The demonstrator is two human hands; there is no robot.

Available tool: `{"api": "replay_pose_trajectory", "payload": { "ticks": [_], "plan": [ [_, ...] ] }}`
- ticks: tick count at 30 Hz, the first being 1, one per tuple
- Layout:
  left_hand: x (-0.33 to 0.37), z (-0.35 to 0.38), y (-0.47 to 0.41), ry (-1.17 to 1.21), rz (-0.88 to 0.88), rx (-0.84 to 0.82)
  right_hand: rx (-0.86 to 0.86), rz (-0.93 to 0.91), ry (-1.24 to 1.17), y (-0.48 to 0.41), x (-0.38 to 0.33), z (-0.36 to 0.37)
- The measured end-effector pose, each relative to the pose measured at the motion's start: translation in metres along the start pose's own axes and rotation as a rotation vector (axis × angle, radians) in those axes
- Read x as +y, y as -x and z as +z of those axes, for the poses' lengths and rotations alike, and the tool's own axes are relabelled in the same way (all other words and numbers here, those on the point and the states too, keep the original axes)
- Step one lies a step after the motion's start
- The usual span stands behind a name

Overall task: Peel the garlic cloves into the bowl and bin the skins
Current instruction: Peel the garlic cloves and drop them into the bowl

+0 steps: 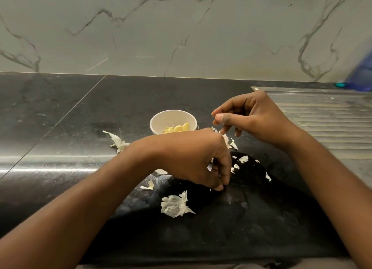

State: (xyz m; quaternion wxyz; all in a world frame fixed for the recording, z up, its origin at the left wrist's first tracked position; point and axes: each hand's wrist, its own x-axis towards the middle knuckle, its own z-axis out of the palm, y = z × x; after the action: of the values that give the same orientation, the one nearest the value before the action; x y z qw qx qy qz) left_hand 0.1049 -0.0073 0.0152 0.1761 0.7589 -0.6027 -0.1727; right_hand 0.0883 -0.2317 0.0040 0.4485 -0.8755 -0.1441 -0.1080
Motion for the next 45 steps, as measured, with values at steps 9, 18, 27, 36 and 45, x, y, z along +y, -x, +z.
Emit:
{"api": "replay_pose_trajectory", "payload": {
  "ticks": [9, 18, 27, 36, 45],
  "plan": [
    [-0.005, -0.007, 0.006, -0.022, -0.067, 0.086, 0.07, 0.01, -0.1, -0.001, 0.001, -0.002],
    [-0.026, -0.039, 0.025, 0.359, -0.057, 0.397, -0.057, -0.007, -0.099, 0.002, -0.002, -0.004],
    [-0.03, -0.035, 0.019, 0.42, -0.057, 0.431, -0.144, -0.024, -0.279, 0.006, -0.013, -0.01],
    [-0.031, -0.033, 0.018, 0.408, -0.035, 0.465, -0.148, -0.022, -0.259, 0.004, -0.011, -0.009],
    [-0.034, -0.029, 0.012, 0.471, -0.07, 0.553, -0.131, 0.011, -0.201, 0.005, -0.012, -0.004]
  ]
}}
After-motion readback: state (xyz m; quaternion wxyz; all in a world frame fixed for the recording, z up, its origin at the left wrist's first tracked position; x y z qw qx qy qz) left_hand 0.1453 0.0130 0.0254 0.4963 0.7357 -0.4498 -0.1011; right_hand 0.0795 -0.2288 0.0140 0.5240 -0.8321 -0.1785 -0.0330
